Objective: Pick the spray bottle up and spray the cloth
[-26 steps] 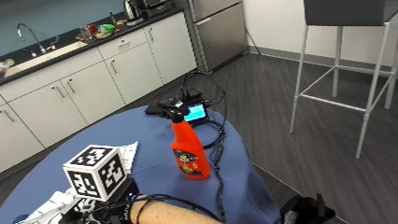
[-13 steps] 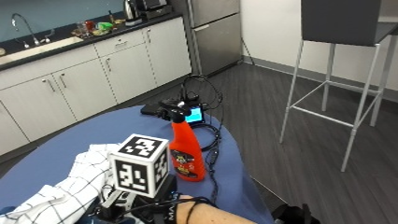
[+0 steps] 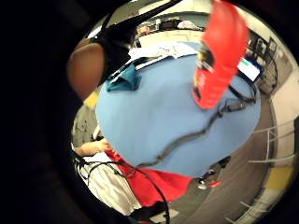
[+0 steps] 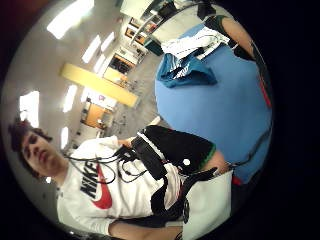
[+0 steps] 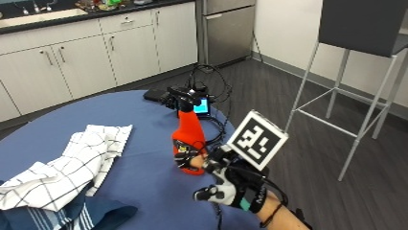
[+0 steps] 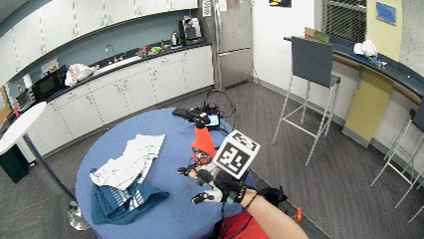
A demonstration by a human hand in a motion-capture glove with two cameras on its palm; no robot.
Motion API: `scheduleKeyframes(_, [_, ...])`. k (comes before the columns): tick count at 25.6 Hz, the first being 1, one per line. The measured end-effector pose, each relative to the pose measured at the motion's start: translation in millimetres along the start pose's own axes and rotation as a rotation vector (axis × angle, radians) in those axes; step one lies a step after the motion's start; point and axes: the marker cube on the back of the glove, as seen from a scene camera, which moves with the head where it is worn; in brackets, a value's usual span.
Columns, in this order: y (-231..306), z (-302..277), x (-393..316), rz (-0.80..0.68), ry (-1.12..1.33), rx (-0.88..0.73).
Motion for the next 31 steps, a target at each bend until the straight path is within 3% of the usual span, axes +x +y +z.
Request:
scheduleKeyframes(3, [14, -21, 19, 0.117, -0.199, 0.101])
scheduleKeyframes(11, [11, -51, 100, 0.264, -0.431, 0.285])
scheduleKeyframes(24, [-24, -17, 153, 0.419, -0.556, 0.226])
scheduleKeyframes(31, [9, -30, 161, 0.44, -0.483, 0.454])
